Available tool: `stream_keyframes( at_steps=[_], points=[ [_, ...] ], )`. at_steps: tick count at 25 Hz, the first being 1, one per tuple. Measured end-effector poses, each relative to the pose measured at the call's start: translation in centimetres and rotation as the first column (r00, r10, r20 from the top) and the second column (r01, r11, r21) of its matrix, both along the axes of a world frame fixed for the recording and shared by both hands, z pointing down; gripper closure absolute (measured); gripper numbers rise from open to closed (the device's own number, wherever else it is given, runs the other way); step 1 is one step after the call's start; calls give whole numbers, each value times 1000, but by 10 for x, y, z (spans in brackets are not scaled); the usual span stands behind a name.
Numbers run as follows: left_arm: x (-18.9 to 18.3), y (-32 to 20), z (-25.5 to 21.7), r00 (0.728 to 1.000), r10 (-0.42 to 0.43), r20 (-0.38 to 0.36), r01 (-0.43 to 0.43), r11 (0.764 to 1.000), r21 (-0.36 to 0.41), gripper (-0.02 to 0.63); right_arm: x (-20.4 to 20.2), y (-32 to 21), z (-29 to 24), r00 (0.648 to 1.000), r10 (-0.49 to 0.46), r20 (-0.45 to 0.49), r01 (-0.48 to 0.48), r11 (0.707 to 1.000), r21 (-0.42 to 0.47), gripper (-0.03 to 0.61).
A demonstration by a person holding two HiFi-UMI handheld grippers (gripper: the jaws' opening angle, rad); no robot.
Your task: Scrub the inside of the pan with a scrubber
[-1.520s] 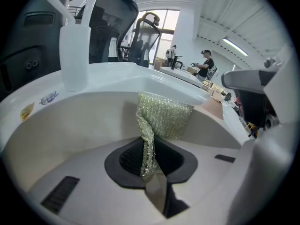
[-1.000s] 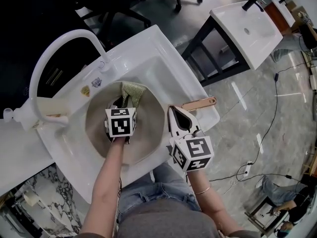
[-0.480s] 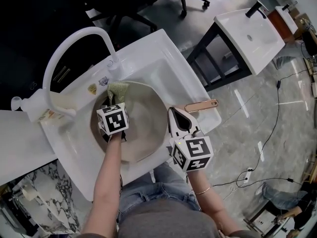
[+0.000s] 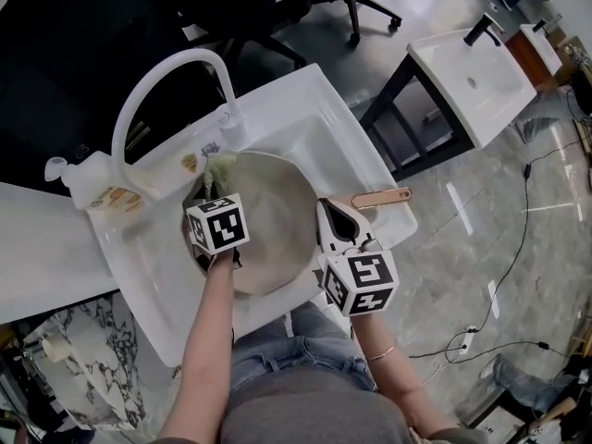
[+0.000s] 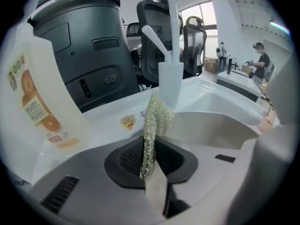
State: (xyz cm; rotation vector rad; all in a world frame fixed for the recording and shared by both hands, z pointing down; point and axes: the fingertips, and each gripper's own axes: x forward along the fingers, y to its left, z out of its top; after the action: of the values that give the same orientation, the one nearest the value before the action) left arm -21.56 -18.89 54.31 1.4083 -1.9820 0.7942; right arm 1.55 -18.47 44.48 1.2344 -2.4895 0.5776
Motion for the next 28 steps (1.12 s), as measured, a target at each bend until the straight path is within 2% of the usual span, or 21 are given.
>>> stream_keyframes(
  at_steps=[10,12,13,14,15,16,17,18,20,21,23,25,27,28],
  points=[
    [-40,36,-27,999,-40,37,39,999,21,548,-14,10,-17,999,-28,18,27,999,38,568],
    [-35,38,-34,999,39,30,-40,999,30,548,-16,12,-21,999,-29,20,28,998,47,568],
    [-25,38,-37,993,116,35,-117,993,28,548,-16,12,-23,999,-26,20,25,998,52,568],
    [-14,37,-41,976,210,54,-211,977,19,548,-16,13,-24,1000,-23,21,21,998,56,568],
    [-1,34,-44,946,310,93,-311,950,0,548,-15,13,-26,1000,-18,21,16,998,60,568],
    [10,31,-48,902,403,156,-403,915,-28,548,-15,13,-27,1000,-12,21,11,998,63,568],
    [18,27,-53,843,483,237,-482,874,-66,548,-14,13,-27,1000,-6,20,5,998,65,568],
    [25,21,-57,769,551,325,-547,830,-113,548,-13,13,-28,1000,0,19,-1,998,67,568],
    [36,10,-60,588,660,467,-638,734,-234,548,-11,14,-28,1000,13,16,-14,998,69,568],
    [39,6,-56,494,706,508,-665,683,-303,548,-9,16,-28,1000,20,15,-21,997,70,568],
    [42,2,-42,313,779,544,-679,584,-445,548,-5,19,-28,999,35,13,-35,997,69,568],
    [41,3,-28,143,822,551,-658,495,-568,549,-1,22,-27,999,47,11,-48,997,66,568],
    [42,5,-16,-8,847,532,-625,411,-664,549,2,25,-26,998,59,6,-59,996,65,568],
    [44,6,-11,-72,858,509,-606,367,-705,549,4,26,-26,998,66,4,-66,996,65,568]
  ],
)
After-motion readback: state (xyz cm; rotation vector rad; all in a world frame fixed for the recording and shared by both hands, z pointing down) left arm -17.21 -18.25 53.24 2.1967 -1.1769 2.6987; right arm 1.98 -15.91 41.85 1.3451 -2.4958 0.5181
